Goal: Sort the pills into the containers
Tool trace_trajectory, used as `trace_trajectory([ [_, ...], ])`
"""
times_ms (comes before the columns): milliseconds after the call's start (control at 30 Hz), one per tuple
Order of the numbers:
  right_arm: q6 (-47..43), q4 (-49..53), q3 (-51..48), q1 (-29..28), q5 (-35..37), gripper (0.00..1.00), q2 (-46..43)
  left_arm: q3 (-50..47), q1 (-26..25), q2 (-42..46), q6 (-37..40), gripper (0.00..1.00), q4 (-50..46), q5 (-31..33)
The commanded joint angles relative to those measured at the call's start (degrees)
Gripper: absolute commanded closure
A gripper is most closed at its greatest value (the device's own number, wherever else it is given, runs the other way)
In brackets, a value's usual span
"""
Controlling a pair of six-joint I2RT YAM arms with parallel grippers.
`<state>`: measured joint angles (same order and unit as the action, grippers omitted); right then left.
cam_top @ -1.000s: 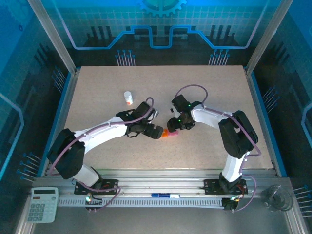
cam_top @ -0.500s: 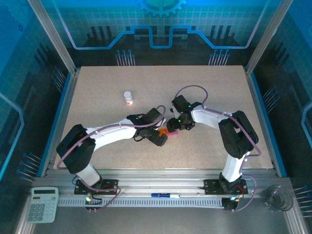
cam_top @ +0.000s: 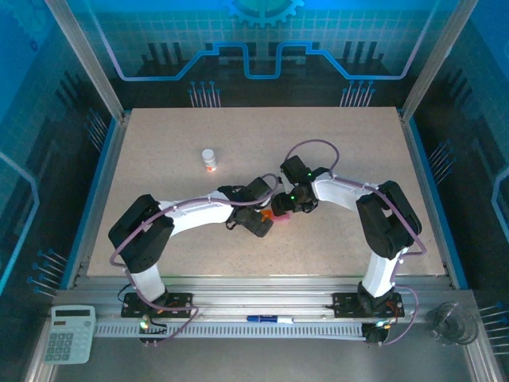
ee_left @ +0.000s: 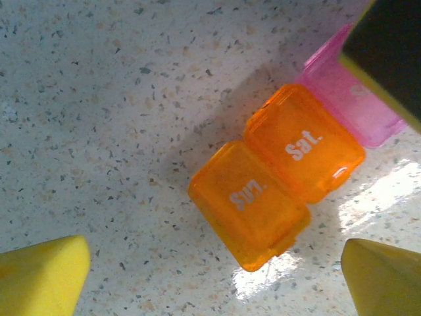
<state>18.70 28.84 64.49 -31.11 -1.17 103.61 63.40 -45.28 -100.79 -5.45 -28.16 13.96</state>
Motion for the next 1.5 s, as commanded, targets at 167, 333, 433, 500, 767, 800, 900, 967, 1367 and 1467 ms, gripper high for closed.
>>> trace_trajectory([
  [167, 0.7, 1.8, -2.6, -0.8, 1.2, 0.3, 2.2, 2.6, 1.8, -1.8, 2.2, 0.01, -2.0, 3.6],
  [333, 0.8, 1.7, -2.9, -0.8, 1.2, 0.3, 2.3, 3.9, 3.7, -1.6, 2.9, 0.01, -2.4, 3.7],
  [433, 0.9, 1.5, -3.1, -0.8, 1.2, 0.3, 2.4, 5.1, 4.9, -1.8, 3.3, 0.01, -2.5, 3.7],
  [500, 1.0, 1.5, -3.1, -0.8, 1.2, 0.3, 2.5, 6.0, 5.6, -2.0, 3.5, 0.01, -2.6, 3.5],
  [767, 1.3, 1.4, -3.4, -1.0, 1.1, 0.3, 2.4, 9.6, 8.1, -5.5, 4.7, 0.01, -2.2, 3.4],
  [800, 1.3, 1.4, -3.4, -1.1, 1.1, 0.3, 2.4, 10.0, 8.4, -5.8, 4.9, 0.01, -2.0, 3.3],
  [900, 1.4, 1.4, -3.7, -1.2, 1.2, 0.3, 2.2, 11.1, 9.3, -7.0, 5.4, 0.01, -1.8, 2.8],
  [967, 1.5, 1.4, -3.7, -1.2, 1.0, 0.3, 2.2, 11.6, 9.5, -7.7, 5.6, 0.01, -1.7, 2.7],
  [1367, 2.6, 1.7, -3.8, -1.8, -0.7, 0.3, -0.1, 13.6, 9.6, -4.8, 3.7, 0.01, -1.5, -1.9],
  [1467, 2.9, 2.4, -3.3, -1.8, -1.4, 0.3, -1.2, 13.7, 9.7, -2.5, 2.5, 0.01, -0.7, -3.8],
])
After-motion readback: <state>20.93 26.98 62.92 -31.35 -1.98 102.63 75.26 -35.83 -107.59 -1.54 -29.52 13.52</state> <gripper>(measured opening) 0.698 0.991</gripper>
